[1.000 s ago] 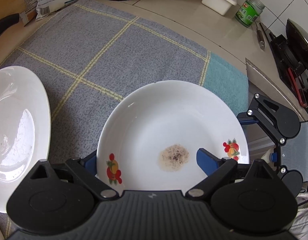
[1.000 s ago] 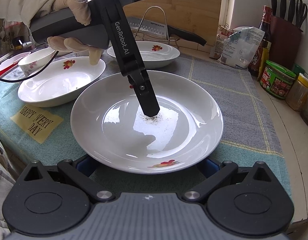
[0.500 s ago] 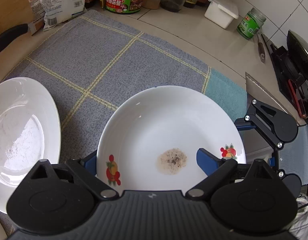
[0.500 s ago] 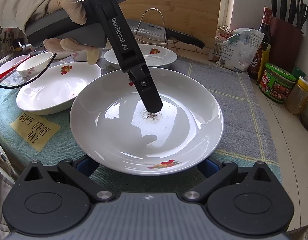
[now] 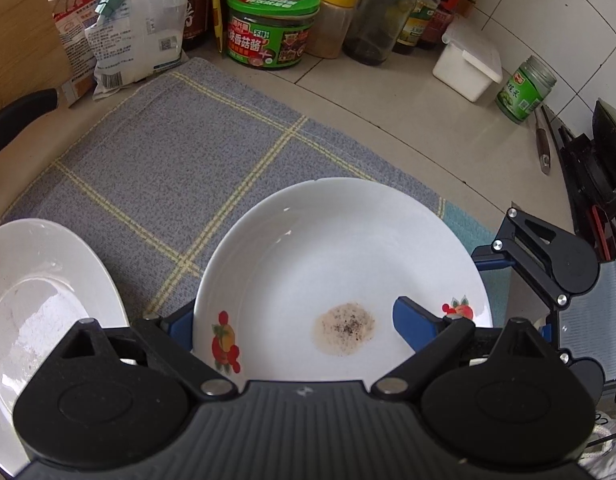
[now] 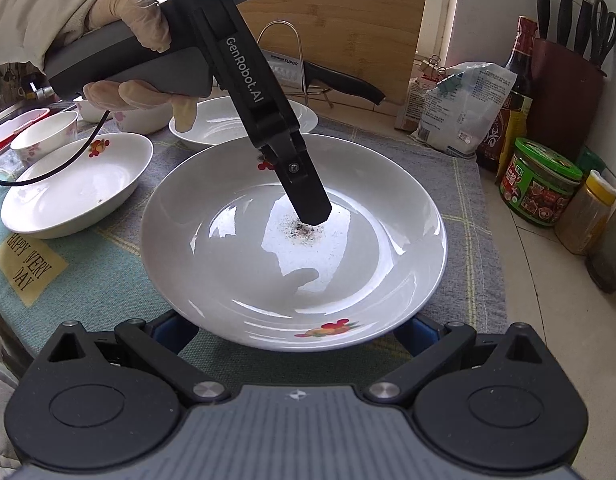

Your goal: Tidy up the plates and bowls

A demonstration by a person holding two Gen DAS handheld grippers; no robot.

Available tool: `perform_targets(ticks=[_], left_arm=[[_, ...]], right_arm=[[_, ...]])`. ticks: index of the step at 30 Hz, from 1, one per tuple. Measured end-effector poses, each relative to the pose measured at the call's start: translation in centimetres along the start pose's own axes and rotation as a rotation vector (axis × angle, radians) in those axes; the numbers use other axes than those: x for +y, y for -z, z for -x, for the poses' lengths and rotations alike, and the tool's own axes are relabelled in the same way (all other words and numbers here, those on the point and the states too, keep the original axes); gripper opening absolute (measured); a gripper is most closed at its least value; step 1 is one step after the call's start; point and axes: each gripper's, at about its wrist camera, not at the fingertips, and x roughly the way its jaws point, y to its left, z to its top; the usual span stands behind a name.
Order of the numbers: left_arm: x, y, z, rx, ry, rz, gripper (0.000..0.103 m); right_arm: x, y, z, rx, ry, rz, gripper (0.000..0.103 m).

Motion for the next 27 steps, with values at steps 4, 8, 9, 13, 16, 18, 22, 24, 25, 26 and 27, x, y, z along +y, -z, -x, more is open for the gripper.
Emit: perform_targets(ticks=[4, 8, 9, 13, 16, 18, 22, 24, 25, 26, 27], left_arm=[[0.2, -1.3, -0.8, -0.015, -0.011, 0.001, 0.095], [0.7, -2.7, -1.7, -0.025, -0.016, 0.010, 0.095], [0.8, -3.0, -2.0, -0.025, -0.018, 0.012, 0.095], [1.4, -3.9, -3.1, -0.023, -0.026, 0.020, 0.095], [1.7, -4.4, -3.8, -0.022, -0.025, 0.022, 0.095], [1.8, -4.6, -4.2, -0.020, -0.023, 0.026, 0.095], [2.0, -4.9, -4.7, -0.020, -0.020, 0.032, 0.095], [2.1, -5.0, -5.0, -0.019, -0.018, 0.034, 0.095], [2.2, -5.1, -5.1, -0.021, -0.018, 0.037, 0.095], [2.2, -5.1, -5.2, -0.021, -0.018, 0.037, 0.095], [2.3, -5.2, -5.3, -0.021, -0.017, 0.038, 0.095]], right_arm=[[-1.8, -0.4, -0.4, 0.001, 0.003, 0.003, 0.103], [-3.2, -0.9, -1.0, 0.005, 0.007, 0.008, 0.103], [-3.6, -1.0, -1.1, 0.007, 0.005, 0.006, 0.103], [-4.7, -1.2, -2.0, 0.014, 0.004, 0.004, 0.103], [-5.3, -1.2, -2.5, 0.020, 0.000, -0.003, 0.103], [-5.6, -1.2, -2.7, 0.025, 0.000, -0.003, 0.103], [-6.0, -1.2, -3.1, 0.034, 0.001, -0.009, 0.103], [-6.1, -1.1, -3.1, 0.037, 0.004, -0.011, 0.103], [-6.2, -1.1, -3.3, 0.037, 0.003, -0.016, 0.103], [-6.3, -1.1, -3.3, 0.036, 0.003, -0.020, 0.103], [-6.4, -1.1, -3.4, 0.036, 0.003, -0.026, 0.103]])
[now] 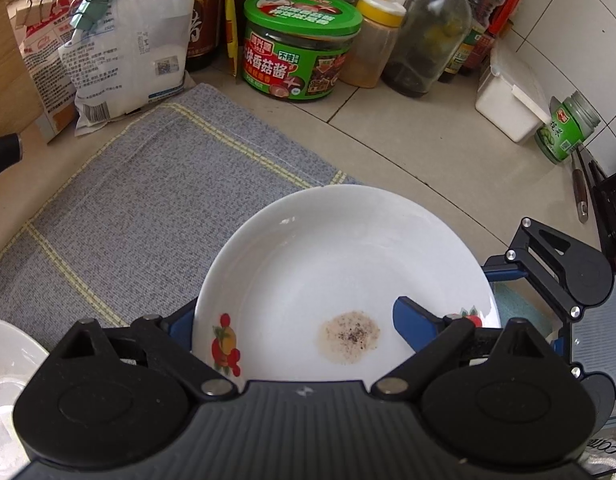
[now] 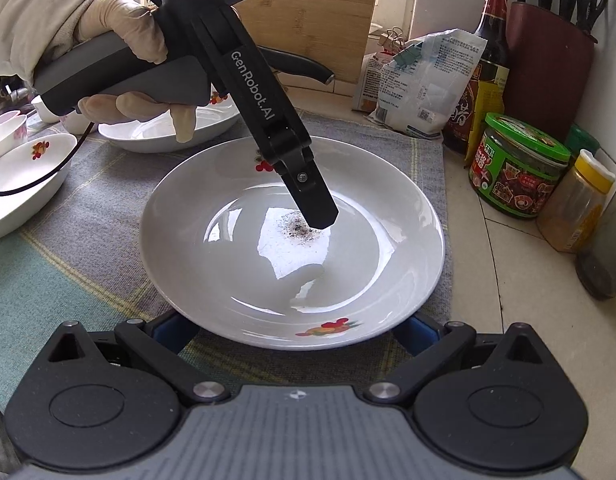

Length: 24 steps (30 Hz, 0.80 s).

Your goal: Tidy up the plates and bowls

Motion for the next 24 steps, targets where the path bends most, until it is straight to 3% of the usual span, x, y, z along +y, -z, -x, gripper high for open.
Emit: perform_targets(ticks=[9, 16, 24], left_arm=[[-0.2, 0.2, 0.0, -0.022, -0.022, -0.018, 0.096], [-1.3, 1.5, 3.1, -0.119, -0.082, -0.048, 0.097], [-4.1, 5.7, 9.1, -0.290, -0.156, -0.059, 0.099]], right_arm=[[0.2, 0.0, 0.0, 0.004, 0.020, 0.004, 0.103], [0.9, 0.0, 0.6, 0.010, 0.055, -0.037, 0.103], [2.1, 1.4, 2.9, 0.023, 0.136, -0.138, 0.103]])
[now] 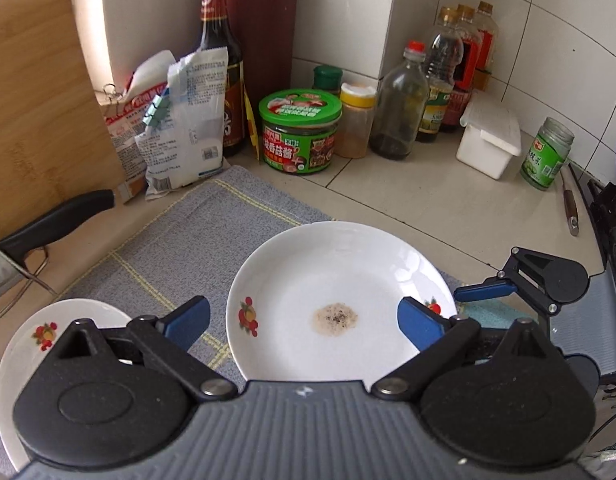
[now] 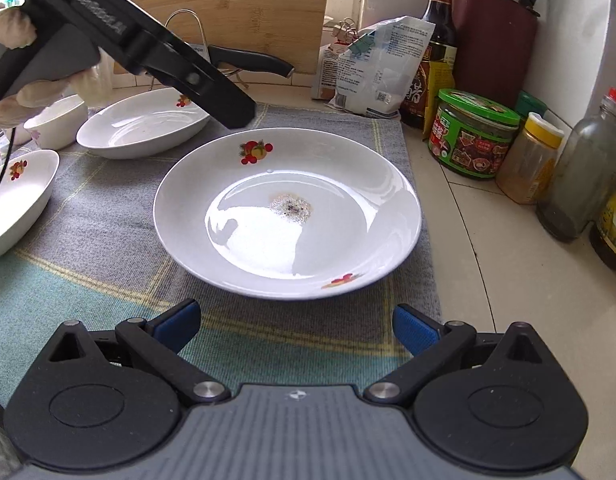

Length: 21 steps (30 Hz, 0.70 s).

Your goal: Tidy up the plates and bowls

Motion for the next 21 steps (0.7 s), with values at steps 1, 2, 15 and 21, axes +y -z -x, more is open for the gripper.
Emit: perform_targets(ticks=[1, 2, 15, 21], left_arm=[[-0.4, 0.6, 1.1, -0.024, -0.013, 0.006, 0.099], [-0.6, 1.0, 1.9, -0.038, -0.018, 0.013, 0.100], [-2.7, 11.2, 10.8, -0.160, -0.205, 0.127, 0.102], [-2.7, 15.9, 13.8, -0.159, -0.336, 0.121, 0.102]], right_arm=[[0.2, 0.2, 0.4, 0.001, 0.014, -0.007, 0.103], [0.4, 0.4, 0.8, 0.002, 0.024, -0.015, 0.103], [5.9, -0.7, 4.0, -0.043, -0.007, 0.020, 0.103], [9.4, -1.8, 3.8, -0.050, -0.065, 0.061, 0.103]])
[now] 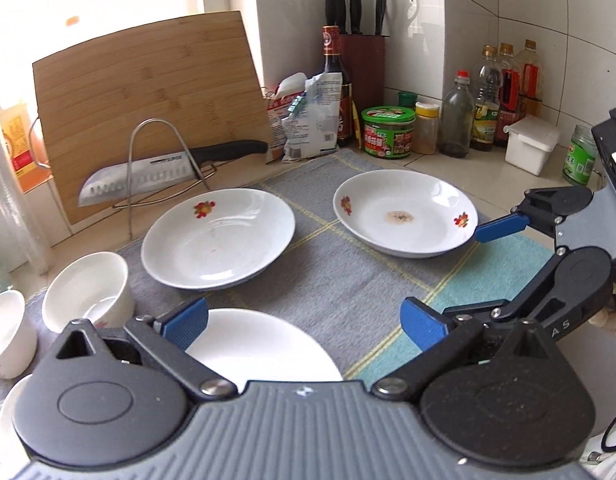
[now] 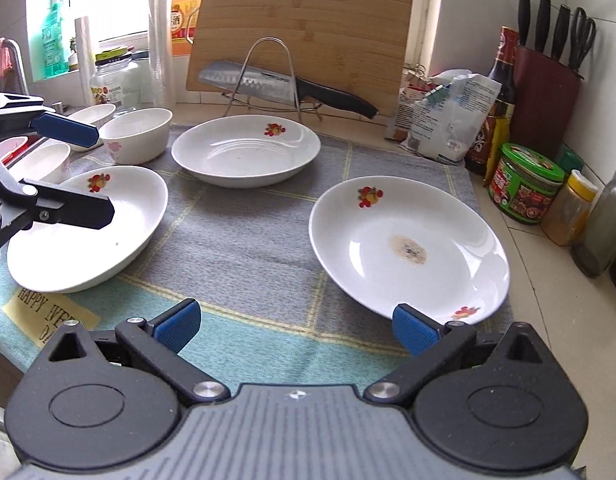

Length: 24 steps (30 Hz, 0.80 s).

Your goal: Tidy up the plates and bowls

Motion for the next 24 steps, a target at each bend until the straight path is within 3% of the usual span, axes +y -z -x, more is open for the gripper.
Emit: perform_targets(ticks=[13, 24], left_arm=[[4.9, 7.1, 5.3, 0.054, -0.106, 0.142, 0.102], [6.4, 11.7, 4.8, 0.134, -0.079, 0.173, 0.102]], right_arm=[[6.1, -2.7, -1.7, 0.005, -0.091, 0.035, 0.103], [9.5, -3.9, -4.5, 0.087, -0.171, 0.038, 0.103]])
